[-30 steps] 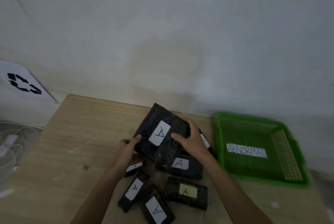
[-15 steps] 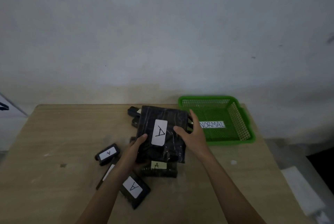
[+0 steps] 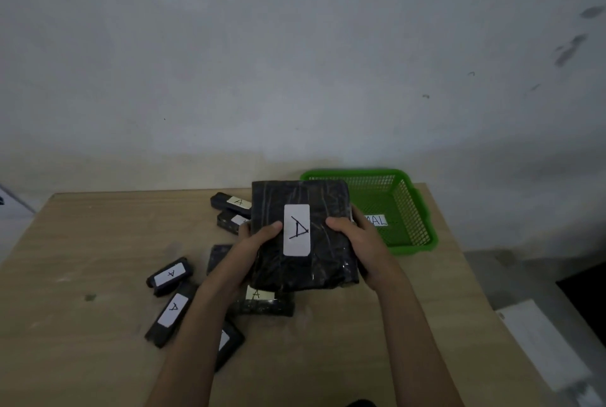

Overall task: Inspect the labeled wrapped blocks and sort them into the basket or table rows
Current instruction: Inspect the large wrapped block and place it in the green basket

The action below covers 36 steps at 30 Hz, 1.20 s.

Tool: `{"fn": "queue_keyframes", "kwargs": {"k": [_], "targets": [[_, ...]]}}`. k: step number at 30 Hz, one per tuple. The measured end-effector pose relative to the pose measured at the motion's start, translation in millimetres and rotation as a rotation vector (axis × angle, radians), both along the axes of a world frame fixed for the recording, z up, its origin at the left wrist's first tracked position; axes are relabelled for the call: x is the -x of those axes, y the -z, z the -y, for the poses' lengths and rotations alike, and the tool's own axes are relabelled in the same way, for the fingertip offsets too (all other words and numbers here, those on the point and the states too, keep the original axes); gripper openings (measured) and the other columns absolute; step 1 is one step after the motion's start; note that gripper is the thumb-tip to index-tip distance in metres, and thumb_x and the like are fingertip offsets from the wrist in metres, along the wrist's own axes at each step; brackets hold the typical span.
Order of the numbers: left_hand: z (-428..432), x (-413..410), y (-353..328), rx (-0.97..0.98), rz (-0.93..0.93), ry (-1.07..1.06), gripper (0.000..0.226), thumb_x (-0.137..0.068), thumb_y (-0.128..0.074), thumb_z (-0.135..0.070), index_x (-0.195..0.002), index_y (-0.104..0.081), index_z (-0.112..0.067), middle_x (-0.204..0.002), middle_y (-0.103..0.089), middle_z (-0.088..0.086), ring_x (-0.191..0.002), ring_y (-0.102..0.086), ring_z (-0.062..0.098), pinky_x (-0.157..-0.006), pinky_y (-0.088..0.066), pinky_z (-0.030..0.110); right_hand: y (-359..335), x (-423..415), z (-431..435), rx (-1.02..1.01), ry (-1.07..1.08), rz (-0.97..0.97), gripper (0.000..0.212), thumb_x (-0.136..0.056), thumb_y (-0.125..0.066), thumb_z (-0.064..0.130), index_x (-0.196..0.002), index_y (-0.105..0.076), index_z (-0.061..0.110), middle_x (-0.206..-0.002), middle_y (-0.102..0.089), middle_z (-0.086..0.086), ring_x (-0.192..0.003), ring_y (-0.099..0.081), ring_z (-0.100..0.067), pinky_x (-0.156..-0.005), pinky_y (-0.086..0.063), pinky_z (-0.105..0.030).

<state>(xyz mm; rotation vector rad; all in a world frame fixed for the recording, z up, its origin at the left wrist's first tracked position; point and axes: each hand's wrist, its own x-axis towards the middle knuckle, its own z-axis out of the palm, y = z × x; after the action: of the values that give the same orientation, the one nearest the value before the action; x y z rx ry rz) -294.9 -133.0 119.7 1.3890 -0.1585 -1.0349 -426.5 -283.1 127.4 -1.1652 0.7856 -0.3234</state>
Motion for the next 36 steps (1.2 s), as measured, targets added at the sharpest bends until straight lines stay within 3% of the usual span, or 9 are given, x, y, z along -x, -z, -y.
{"fn": "queue_keyframes", "kwargs": {"k": [4, 9, 15, 21, 25, 28, 31, 33, 36], "targets": [[15.4, 19.7, -14.4, -0.039, 0.196, -0.12, 0.055, -0.077, -0.075, -0.025, -0.125, -0.051, -0.018, -0.109, -0.065, 0.003, -0.091, -0.064, 0.018, -0.067, -0.051, 0.026, -26.9, 5.2, -7.6, 0.277, -0.045, -0.09, 0.037, -0.085, -0.069, 0.025, -0.119, -0.057, 0.031, -0.108, -0.069, 0.005, -0.095, -0.068, -0.015, -0.083, -0.056, -0.037], [27.4, 41.1, -30.1, -0.004, 0.425, -0.209, 0.028, -0.081, -0.072, -0.018, -0.105, -0.059, -0.02, -0.087, -0.064, -0.012, -0.077, -0.061, 0.002, -0.051, -0.047, 0.008, -41.8, 12.8, -5.9, 0.497, -0.012, -0.099, 0.045, -0.085, -0.069, 0.027, -0.126, -0.052, 0.027, -0.103, -0.066, 0.01, -0.092, -0.065, -0.008, -0.081, -0.057, -0.031], [38.6, 52.8, -27.1, -0.102, 0.55, -0.223, 0.031, -0.082, -0.07, -0.03, -0.109, -0.06, -0.02, -0.091, -0.064, -0.015, -0.086, -0.064, 0.007, -0.072, -0.053, 0.023, -34.6, 8.7, -2.2, 0.732, 0.025, -0.183, 0.062, -0.087, -0.067, 0.022, -0.142, -0.039, 0.026, -0.104, -0.061, 0.014, -0.087, -0.055, -0.001, -0.071, -0.043, -0.01], [34.1, 54.0, -26.5, -0.162, 0.559, -0.259, 0.023, -0.083, -0.069, -0.033, -0.101, -0.064, -0.019, -0.088, -0.067, -0.011, -0.084, -0.065, 0.008, -0.069, -0.053, 0.025, -34.3, 10.2, 0.5, 0.725, 0.002, -0.152, 0.062, -0.082, -0.073, 0.024, -0.138, -0.045, 0.024, -0.093, -0.059, 0.026, -0.077, -0.054, 0.024, -0.065, -0.04, 0.004], [33.8, 57.8, -33.3, -0.212, 0.657, -0.285, 0.028, -0.087, -0.063, -0.035, -0.089, -0.066, -0.007, -0.079, -0.067, 0.004, -0.071, -0.062, 0.015, -0.063, -0.051, 0.033, -32.8, 8.4, -7.6, 0.761, 0.065, -0.133, 0.068, -0.079, -0.076, 0.024, -0.138, -0.044, 0.024, -0.104, -0.065, 0.012, -0.081, -0.058, 0.012, -0.069, -0.044, 0.0], [35.7, 60.8, -33.8, -0.234, 0.67, -0.287, 0.025, -0.089, -0.062, -0.032, -0.079, -0.06, -0.009, -0.071, -0.06, 0.002, -0.061, -0.055, 0.008, -0.056, -0.046, 0.02, -32.9, 5.6, -12.7, 0.826, 0.113, -0.148, 0.072, -0.079, -0.074, 0.023, -0.142, -0.039, 0.027, -0.1, -0.066, 0.01, -0.083, -0.063, -0.003, -0.073, -0.05, -0.011], [35.1, 61.8, -35.1, -0.235, 0.707, -0.276, 0.018, -0.088, -0.063, -0.028, -0.073, -0.056, -0.021, -0.067, -0.059, -0.006, -0.054, -0.055, -0.006, -0.048, -0.042, 0.01, -31.5, 6.8, -10.5, 0.773, 0.083, -0.131, 0.067, -0.078, -0.075, 0.022, -0.137, -0.044, 0.026, -0.091, -0.062, 0.02, -0.077, -0.059, 0.012, -0.066, -0.045, -0.003], [33.2, 60.7, -36.2, -0.233, 0.684, -0.283, 0.016, -0.088, -0.063, -0.03, -0.078, -0.06, -0.017, -0.07, -0.061, -0.003, -0.057, -0.056, -0.002, -0.049, -0.043, 0.012, -29.6, 11.0, -6.1, 0.716, 0.043, -0.107, 0.067, -0.075, -0.079, 0.023, -0.135, -0.047, 0.025, -0.097, -0.062, 0.021, -0.083, -0.058, 0.016, -0.069, -0.046, -0.003], [30.7, 59.8, -36.9, -0.282, 0.706, -0.261, 0.024, -0.089, -0.06, -0.035, -0.079, -0.061, -0.013, -0.07, -0.061, -0.002, -0.061, -0.054, 0.006, -0.05, -0.041, 0.013, -30.5, 17.6, -3.5, 0.696, -0.046, -0.115, 0.084, -0.068, -0.085, 0.023, -0.139, -0.041, 0.026, -0.115, -0.061, 0.015, -0.1, -0.06, 0.002, -0.077, -0.048, -0.008]]}}
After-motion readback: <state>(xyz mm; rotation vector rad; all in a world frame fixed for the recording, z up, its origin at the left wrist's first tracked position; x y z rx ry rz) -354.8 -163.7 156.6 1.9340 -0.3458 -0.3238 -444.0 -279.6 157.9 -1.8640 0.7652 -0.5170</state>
